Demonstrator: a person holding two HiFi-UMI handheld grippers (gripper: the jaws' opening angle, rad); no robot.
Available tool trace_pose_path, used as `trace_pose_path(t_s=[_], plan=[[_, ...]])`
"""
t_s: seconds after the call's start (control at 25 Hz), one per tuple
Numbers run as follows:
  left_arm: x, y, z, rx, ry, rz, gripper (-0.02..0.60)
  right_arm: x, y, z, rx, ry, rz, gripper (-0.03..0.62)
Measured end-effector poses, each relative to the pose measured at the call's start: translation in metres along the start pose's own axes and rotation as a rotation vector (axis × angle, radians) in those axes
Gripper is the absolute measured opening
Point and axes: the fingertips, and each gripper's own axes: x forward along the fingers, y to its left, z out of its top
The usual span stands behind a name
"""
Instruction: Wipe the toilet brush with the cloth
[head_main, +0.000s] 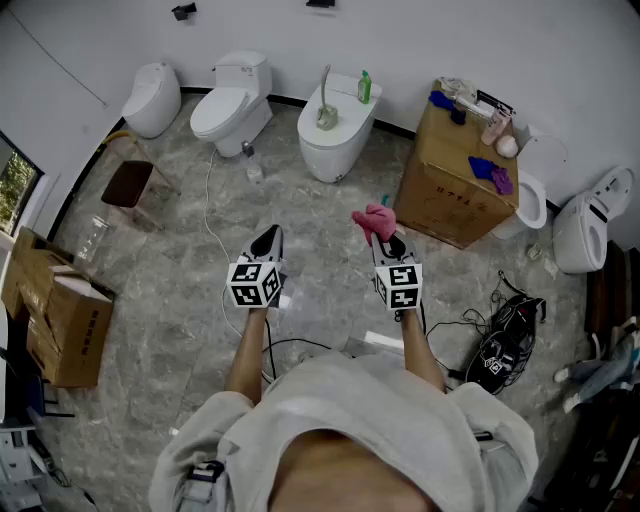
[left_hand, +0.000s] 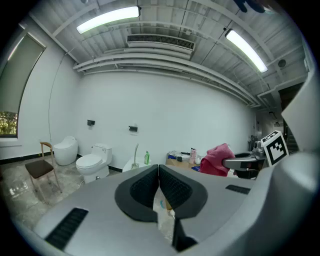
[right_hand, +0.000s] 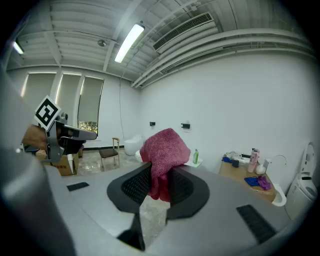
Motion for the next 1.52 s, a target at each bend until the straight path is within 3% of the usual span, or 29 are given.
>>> trace_pose_path(t_s=[0.44, 0.72, 1.12, 1.52], plan=[[-0.001, -0.006, 0.002, -0.016, -0.001, 0.016, 0.021, -0.005, -0.008, -0.003, 0.025, -0.012, 0.024, 0.089], [0.004, -0.024, -0.002, 0.042, 0.017, 0.026, 0.021, -0.013, -0.016, -0.008, 0.030, -0.021, 0.050, 0.089], [0.017, -0.049, -0.024, 0.008, 0.045, 0.023, 0.021, -0.016, -0.032, -0.020, 0.025, -0.008, 0.064, 0.089], [0.069, -0.033, -0.036, -0.015, 0.067, -0.017, 0.021, 0.026, -0.044, -0.027, 0.032, 0.012, 0.065, 0.089]])
